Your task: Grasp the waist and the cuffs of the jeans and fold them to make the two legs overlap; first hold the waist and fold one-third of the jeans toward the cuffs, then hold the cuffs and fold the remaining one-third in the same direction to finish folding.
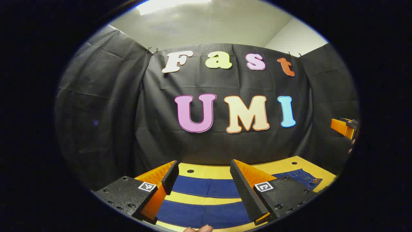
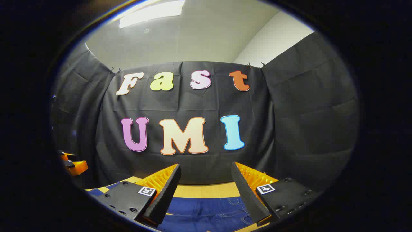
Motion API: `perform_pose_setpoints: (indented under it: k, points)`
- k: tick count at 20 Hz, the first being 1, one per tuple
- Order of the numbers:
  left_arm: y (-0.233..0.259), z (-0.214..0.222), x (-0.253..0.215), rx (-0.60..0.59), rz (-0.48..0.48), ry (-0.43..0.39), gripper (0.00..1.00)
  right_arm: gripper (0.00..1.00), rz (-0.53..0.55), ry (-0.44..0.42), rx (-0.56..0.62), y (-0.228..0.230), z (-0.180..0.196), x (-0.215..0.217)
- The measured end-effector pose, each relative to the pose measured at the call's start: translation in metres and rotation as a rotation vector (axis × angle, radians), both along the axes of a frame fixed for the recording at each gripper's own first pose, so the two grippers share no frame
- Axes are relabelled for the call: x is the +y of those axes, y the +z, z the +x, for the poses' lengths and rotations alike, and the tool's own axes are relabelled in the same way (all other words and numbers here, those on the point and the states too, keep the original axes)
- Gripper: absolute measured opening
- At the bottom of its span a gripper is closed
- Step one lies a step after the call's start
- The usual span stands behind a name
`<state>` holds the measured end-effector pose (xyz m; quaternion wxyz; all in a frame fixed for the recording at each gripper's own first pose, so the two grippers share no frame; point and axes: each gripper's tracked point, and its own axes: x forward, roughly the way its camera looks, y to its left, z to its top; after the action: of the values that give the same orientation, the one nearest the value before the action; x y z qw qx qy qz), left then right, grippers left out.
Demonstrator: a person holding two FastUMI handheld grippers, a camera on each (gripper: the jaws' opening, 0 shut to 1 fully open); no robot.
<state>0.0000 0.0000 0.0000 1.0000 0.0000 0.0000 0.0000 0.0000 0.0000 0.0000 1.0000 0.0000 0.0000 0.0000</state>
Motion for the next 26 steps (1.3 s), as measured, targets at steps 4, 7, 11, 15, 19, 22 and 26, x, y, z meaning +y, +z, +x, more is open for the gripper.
perform_pose_setpoints:
  k: [4,7,11,15,19,22,26]
  points:
    - [-0.001,0.006,-0.004,0.004,0.0,0.005,0.96,0.98,-0.014,0.008,0.0,-0.001,0.003,-0.004]
    - [-0.003,0.009,-0.006,0.01,0.003,0.012,0.96,0.97,-0.026,0.015,0.014,-0.006,0.007,-0.006]
    - [-0.007,0.013,-0.01,0.021,0.009,0.02,0.95,0.98,-0.031,0.027,0.016,-0.009,0.012,-0.008]
    - [-0.012,0.016,-0.012,0.032,0.019,0.026,0.95,0.97,-0.042,0.043,0.016,-0.013,0.02,-0.01]
    - [-0.026,0.017,-0.006,0.054,0.07,0.027,0.96,0.98,-0.04,0.08,0.022,-0.025,0.029,-0.009]
    - [-0.047,0.007,0.012,0.111,0.124,0.031,0.95,0.98,-0.024,0.117,0.027,-0.036,0.036,-0.013]
    - [-0.083,-0.007,0.046,0.219,0.245,0.026,0.98,0.98,-0.028,0.135,0.04,-0.054,0.044,-0.016]
